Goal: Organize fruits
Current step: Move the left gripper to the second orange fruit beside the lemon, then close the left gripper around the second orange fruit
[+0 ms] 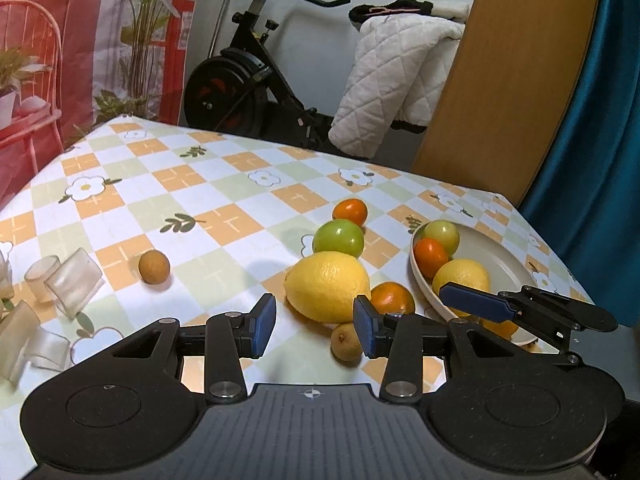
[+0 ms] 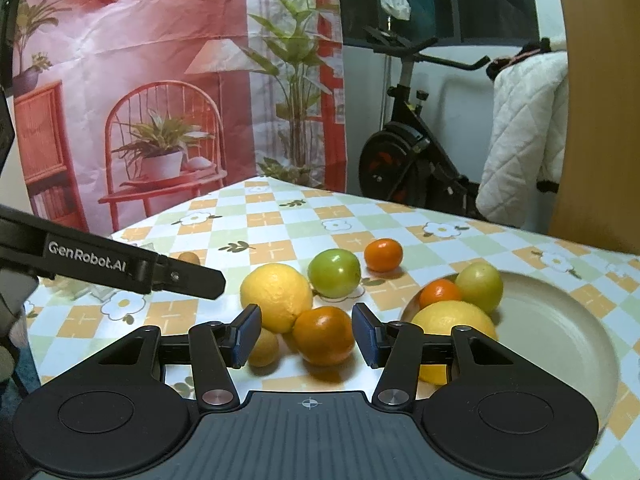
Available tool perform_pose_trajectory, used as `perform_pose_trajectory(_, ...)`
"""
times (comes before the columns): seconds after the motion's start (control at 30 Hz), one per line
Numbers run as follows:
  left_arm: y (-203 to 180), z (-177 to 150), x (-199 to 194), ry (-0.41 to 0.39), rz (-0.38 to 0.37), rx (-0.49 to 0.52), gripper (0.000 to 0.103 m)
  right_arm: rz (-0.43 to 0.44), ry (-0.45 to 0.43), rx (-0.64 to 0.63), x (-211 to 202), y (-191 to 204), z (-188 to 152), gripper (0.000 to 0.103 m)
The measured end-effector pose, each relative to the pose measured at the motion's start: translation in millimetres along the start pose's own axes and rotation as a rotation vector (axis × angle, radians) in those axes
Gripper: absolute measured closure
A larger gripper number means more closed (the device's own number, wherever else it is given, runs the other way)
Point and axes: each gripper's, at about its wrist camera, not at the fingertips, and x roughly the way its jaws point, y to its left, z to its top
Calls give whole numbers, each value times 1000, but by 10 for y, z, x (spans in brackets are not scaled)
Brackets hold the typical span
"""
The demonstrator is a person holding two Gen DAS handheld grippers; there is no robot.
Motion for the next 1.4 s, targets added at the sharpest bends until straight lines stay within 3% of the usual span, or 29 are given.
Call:
perform_pose_trajectory(0.33,15,-44,0,19,-28,-12,59,8,22,-12,44,33,-48,65)
perform_pose_trajectory(0.8,-1,0,91,23,-25,-26,59,-31,33,-20,151,-12,4,65)
perform_pose_trajectory(1.0,-51,42,166,27,-71,-19,60,-40,62,-38,297,-32,36,65)
perform_pose_trajectory(1.1,-56,45,211,38,-86,-27,68,-37,83,-58,373,-14,39,64)
perform_pose_trajectory(1.4,-73,25,249,49,-95,-21,68,-42,151,-55,571,-41,8,61)
